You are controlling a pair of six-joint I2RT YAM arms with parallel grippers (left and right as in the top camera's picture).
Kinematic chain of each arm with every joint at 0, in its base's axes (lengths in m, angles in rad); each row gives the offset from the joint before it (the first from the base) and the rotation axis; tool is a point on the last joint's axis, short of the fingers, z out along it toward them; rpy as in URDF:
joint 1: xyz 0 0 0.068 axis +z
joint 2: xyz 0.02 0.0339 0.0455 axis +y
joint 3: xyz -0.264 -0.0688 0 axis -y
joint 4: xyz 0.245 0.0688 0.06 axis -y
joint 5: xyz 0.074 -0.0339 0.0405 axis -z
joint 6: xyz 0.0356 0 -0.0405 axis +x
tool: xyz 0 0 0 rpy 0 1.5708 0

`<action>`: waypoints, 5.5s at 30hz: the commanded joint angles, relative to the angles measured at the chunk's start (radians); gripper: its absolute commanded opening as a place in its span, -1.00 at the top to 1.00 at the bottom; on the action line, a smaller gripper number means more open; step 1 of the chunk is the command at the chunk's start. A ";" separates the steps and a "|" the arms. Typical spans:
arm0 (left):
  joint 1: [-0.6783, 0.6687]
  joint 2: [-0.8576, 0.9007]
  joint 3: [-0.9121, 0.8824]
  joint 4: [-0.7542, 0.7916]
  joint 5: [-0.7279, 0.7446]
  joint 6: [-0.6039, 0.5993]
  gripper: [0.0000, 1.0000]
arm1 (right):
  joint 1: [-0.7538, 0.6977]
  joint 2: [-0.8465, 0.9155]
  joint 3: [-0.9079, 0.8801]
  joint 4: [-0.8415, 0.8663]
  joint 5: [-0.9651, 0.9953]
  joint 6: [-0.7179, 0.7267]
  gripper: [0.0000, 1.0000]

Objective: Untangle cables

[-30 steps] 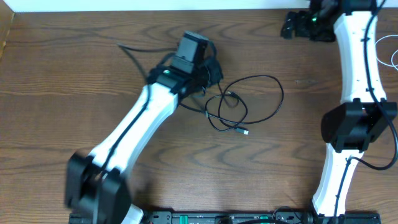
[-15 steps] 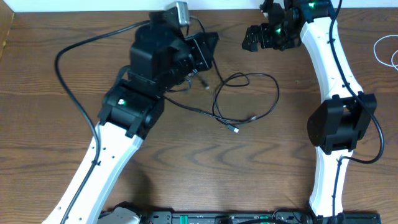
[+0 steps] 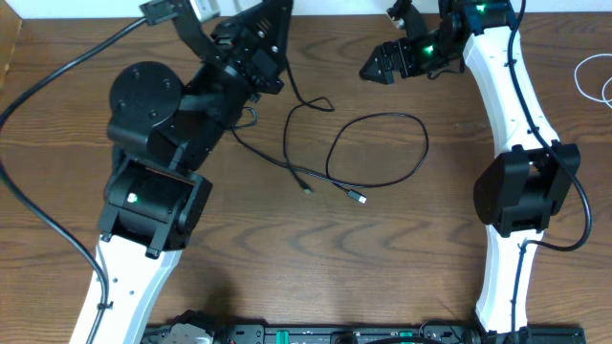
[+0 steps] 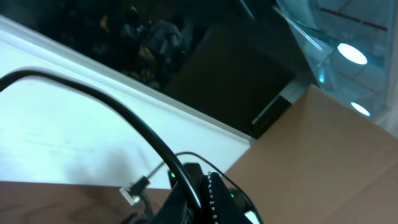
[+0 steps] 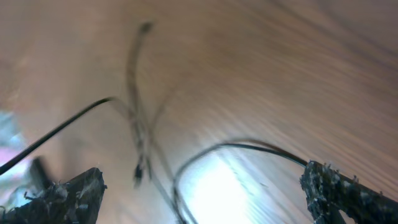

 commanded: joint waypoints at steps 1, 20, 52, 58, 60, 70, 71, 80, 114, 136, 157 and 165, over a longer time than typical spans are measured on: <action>0.013 -0.008 0.014 0.003 -0.029 0.050 0.85 | -0.011 0.002 -0.002 -0.023 -0.305 -0.223 -0.97; 0.013 -0.005 0.014 -0.055 -0.055 0.050 0.85 | 0.117 0.000 -0.001 -0.391 -0.612 -0.981 -0.94; 0.012 -0.005 0.014 -0.141 -0.055 -0.003 0.85 | 0.264 -0.170 -0.001 -0.301 -0.574 -0.914 0.00; 0.012 -0.005 0.014 -0.130 -0.055 -0.022 0.85 | 0.300 -0.170 -0.001 -0.297 -0.531 -0.914 -0.05; 0.012 -0.005 0.014 -0.131 -0.054 -0.021 0.85 | 0.313 -0.170 -0.001 -0.295 -0.525 -0.914 0.16; 0.012 -0.001 0.014 -0.206 -0.055 -0.021 0.85 | 0.305 -0.172 0.000 -0.022 -0.379 -0.467 0.98; 0.012 0.001 0.014 -0.224 -0.056 -0.021 0.84 | 0.299 -0.173 0.000 0.027 -0.320 -0.371 0.98; 0.012 0.031 0.013 -0.387 -0.090 -0.021 0.36 | 0.183 -0.304 0.007 0.277 0.079 0.059 0.98; 0.012 0.076 0.012 -0.484 -0.107 0.000 0.09 | -0.568 -0.544 0.007 0.270 0.340 0.368 0.98; 0.012 0.080 0.012 -0.483 -0.108 0.006 0.08 | -1.073 -0.507 0.006 0.268 0.579 0.418 0.98; 0.012 0.080 0.012 -0.481 -0.108 0.006 0.08 | -1.122 -0.174 0.006 0.306 0.503 0.447 -0.98; 0.012 0.080 0.012 -0.483 -0.108 0.006 0.08 | -1.113 -0.206 0.007 0.322 0.266 0.446 -0.98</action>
